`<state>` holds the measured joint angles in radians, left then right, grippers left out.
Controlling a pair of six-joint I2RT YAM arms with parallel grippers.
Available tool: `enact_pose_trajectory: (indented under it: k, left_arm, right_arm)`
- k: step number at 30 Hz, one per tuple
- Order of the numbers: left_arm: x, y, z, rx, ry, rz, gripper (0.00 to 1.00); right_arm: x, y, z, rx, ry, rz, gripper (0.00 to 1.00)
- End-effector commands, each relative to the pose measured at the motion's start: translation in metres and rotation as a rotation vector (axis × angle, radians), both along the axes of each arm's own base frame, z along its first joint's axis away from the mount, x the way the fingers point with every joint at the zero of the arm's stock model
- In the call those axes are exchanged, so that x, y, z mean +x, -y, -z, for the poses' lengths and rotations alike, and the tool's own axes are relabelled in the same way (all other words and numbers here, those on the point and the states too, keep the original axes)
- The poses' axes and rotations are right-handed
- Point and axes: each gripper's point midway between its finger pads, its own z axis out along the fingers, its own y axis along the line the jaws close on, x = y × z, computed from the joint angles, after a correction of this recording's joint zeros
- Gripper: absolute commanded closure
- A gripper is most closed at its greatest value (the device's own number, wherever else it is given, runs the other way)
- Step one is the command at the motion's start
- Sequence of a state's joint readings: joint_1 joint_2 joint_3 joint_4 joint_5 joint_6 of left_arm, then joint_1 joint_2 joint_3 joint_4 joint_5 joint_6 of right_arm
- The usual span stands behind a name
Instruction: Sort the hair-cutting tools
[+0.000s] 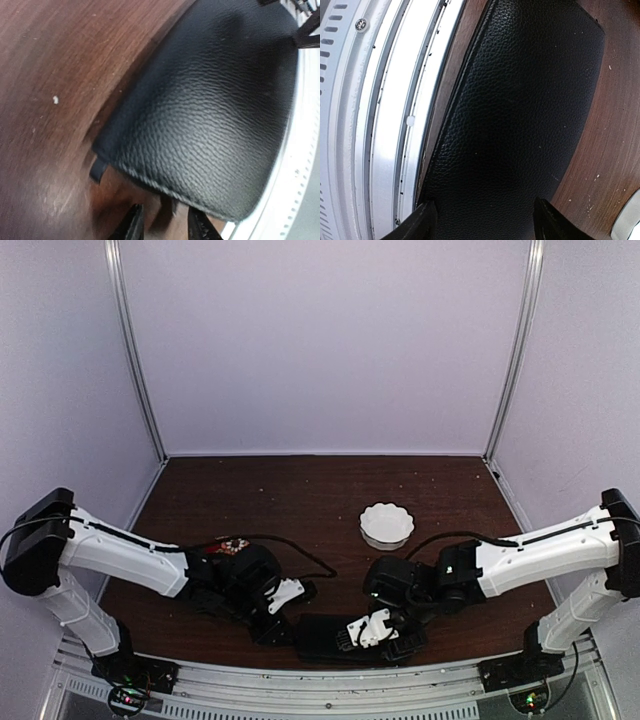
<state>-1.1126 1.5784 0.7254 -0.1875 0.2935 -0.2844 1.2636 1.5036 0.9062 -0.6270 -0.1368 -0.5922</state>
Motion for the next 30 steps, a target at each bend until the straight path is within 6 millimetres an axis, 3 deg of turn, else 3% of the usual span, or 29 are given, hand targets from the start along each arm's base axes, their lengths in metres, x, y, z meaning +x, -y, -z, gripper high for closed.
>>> enact_pose_trajectory:
  k: [1, 4, 7, 8, 11, 13, 19, 25, 30]
  left_arm:
    - [0.002, -0.001, -0.037, -0.105, 0.056, 0.013, 0.63]
    - [-0.001, -0.011, -0.045, -0.084, 0.049, 0.014, 0.61]
    - [0.003, -0.015, -0.040, -0.045, 0.034, -0.022, 0.60]
    - [0.006, -0.017, -0.033, -0.024, 0.024, -0.045, 0.63]
    - [0.003, -0.016, -0.010, 0.026, -0.036, -0.043, 0.88]
    - [0.000, -0.012, -0.001, 0.035, -0.074, -0.047, 0.93]
    - [0.001, -0.005, 0.007, 0.000, -0.094, -0.067, 0.82]
    - [-0.001, -0.002, 0.012, 0.001, -0.114, -0.058, 0.83]
    - [0.001, -0.001, 0.012, -0.003, -0.108, -0.068, 0.84]
  right_arm:
    - [0.008, 0.004, -0.012, 0.017, 0.049, 0.021, 0.33]
    - [0.008, 0.006, -0.020, 0.023, 0.057, 0.018, 0.33]
    - [0.005, 0.005, -0.028, 0.038, 0.046, 0.010, 0.33]
    - [0.005, 0.003, -0.030, 0.044, 0.044, 0.008, 0.33]
    - [0.003, 0.001, -0.027, 0.036, 0.034, 0.002, 0.33]
    - [0.000, 0.001, -0.023, 0.028, 0.015, -0.001, 0.34]
    - [-0.013, -0.003, -0.012, 0.027, -0.004, -0.024, 0.33]
    - [-0.033, -0.009, -0.003, 0.004, -0.016, -0.064, 0.32]
    - [-0.026, -0.012, 0.002, -0.001, 0.057, -0.023, 0.31]
